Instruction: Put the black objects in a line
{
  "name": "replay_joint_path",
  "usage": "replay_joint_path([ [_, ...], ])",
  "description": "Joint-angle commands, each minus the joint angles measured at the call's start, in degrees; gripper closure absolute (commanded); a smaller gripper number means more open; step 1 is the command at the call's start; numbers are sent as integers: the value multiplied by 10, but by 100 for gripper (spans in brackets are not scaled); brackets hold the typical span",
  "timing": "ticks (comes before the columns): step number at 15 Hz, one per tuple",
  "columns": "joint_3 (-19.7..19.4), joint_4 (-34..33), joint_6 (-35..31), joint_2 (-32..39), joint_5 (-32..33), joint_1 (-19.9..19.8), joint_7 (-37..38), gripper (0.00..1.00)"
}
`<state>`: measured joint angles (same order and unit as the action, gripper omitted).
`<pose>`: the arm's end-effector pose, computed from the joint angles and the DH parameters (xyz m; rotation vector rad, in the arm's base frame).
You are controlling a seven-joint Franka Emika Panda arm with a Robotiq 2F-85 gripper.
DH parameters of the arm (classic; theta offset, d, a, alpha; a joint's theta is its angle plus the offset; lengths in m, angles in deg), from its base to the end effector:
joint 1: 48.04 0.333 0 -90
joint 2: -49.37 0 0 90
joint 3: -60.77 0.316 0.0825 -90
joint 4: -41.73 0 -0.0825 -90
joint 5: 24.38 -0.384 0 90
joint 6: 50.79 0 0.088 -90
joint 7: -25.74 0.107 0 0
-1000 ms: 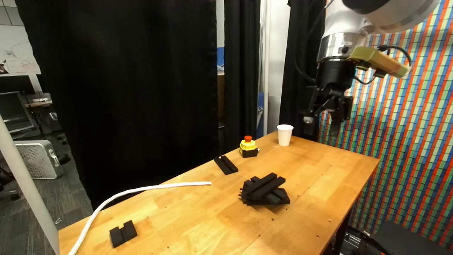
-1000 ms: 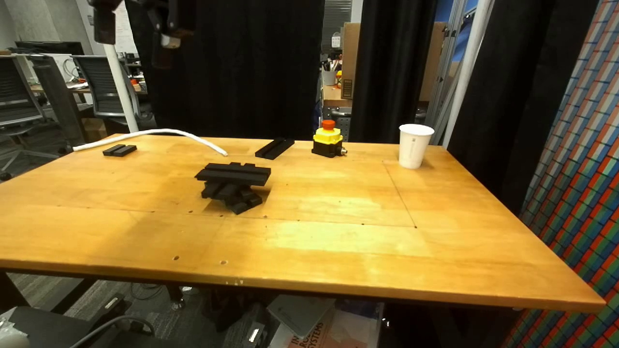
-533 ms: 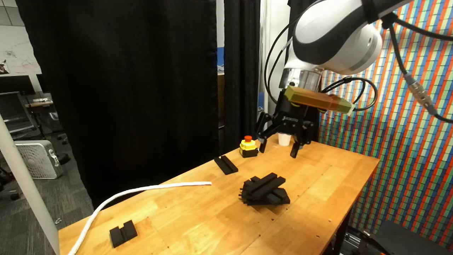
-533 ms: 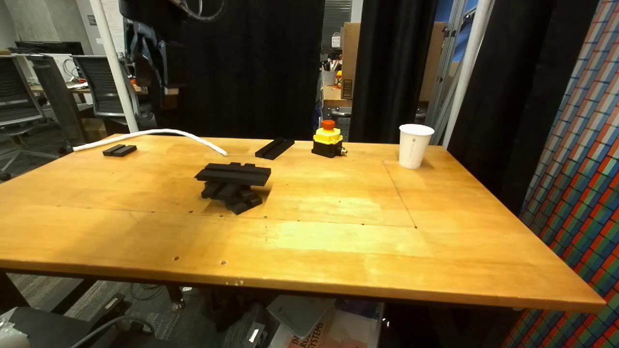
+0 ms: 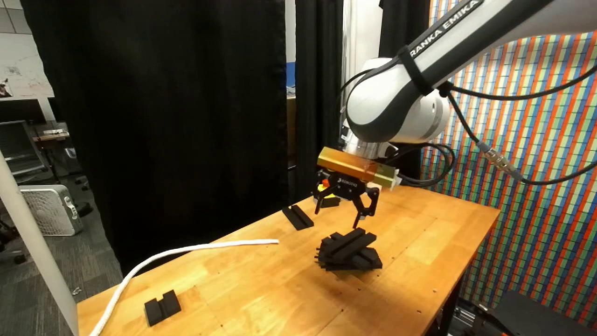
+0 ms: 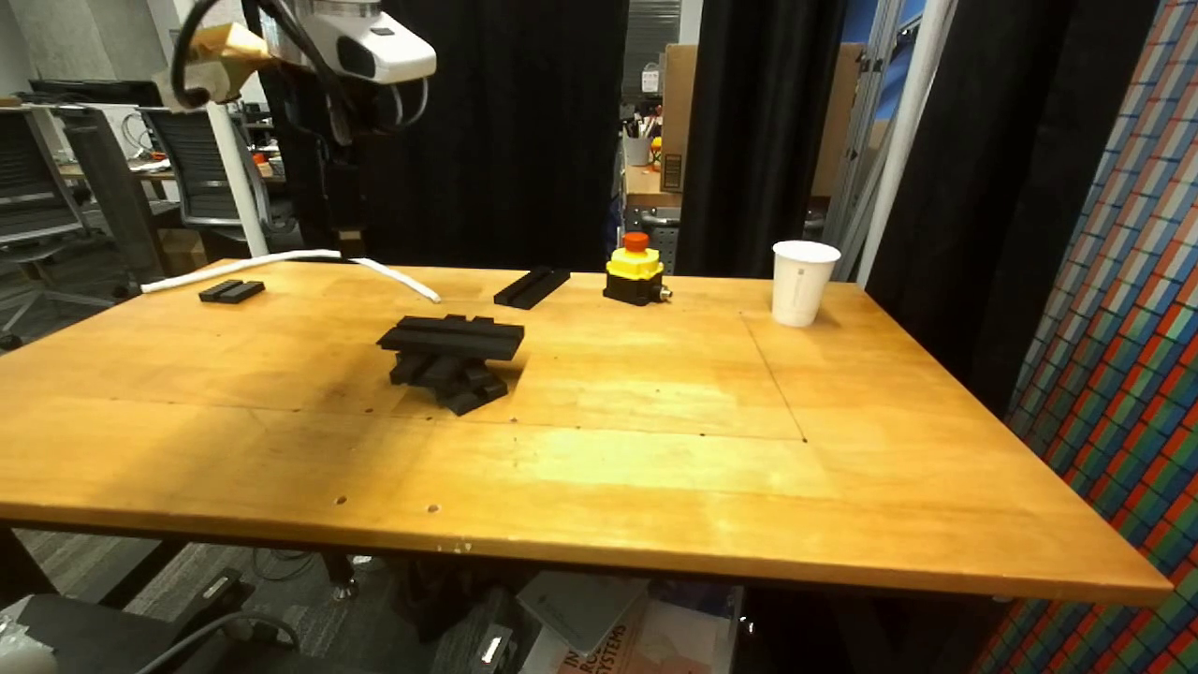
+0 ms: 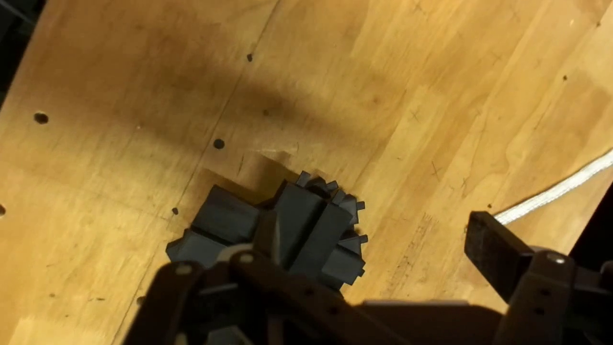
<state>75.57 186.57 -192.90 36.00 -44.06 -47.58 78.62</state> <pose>0.4404 0.1182 0.3746 -2.5981 1.2721 -0.0789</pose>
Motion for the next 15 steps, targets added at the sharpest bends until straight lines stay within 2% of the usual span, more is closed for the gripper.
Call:
replay_joint_path([
  [1, 0, -35, -52, 76, 56, -2, 147, 0],
  [5, -22, -35, -62, 109, 125, 9, 313, 0],
  [9, -37, -39, -52, 127, 160, 25, 423, 0],
  [13, -48, -42, -48, 144, 202, 38, 463, 0],
  [15, -54, -43, -49, 156, 202, 42, 447, 0],
])
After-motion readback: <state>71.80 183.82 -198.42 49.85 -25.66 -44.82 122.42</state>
